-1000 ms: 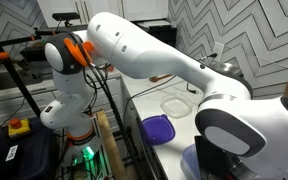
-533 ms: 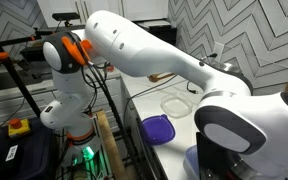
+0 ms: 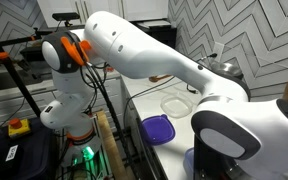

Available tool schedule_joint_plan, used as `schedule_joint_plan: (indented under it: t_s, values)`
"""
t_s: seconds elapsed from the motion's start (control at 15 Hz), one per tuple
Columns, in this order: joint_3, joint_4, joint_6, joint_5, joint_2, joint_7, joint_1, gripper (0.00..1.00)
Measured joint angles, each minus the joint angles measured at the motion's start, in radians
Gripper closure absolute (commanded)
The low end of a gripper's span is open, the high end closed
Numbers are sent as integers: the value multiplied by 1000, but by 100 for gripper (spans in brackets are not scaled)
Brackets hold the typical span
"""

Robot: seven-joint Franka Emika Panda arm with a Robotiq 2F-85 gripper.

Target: Unstack the clear containers then place the light blue lid on top of the container on the right.

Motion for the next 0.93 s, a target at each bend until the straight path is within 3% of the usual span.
schedule_joint_plan:
  t_s: [0.4, 0.47, 0.6, 0.93]
  values:
    - [0, -13, 1, 0, -6, 19, 1, 98]
    - [0, -14, 1, 0, -7, 22, 1, 67]
    - [0, -14, 3, 0, -7, 33, 1, 59]
    - [0, -15, 4, 5, -13, 66, 5, 22]
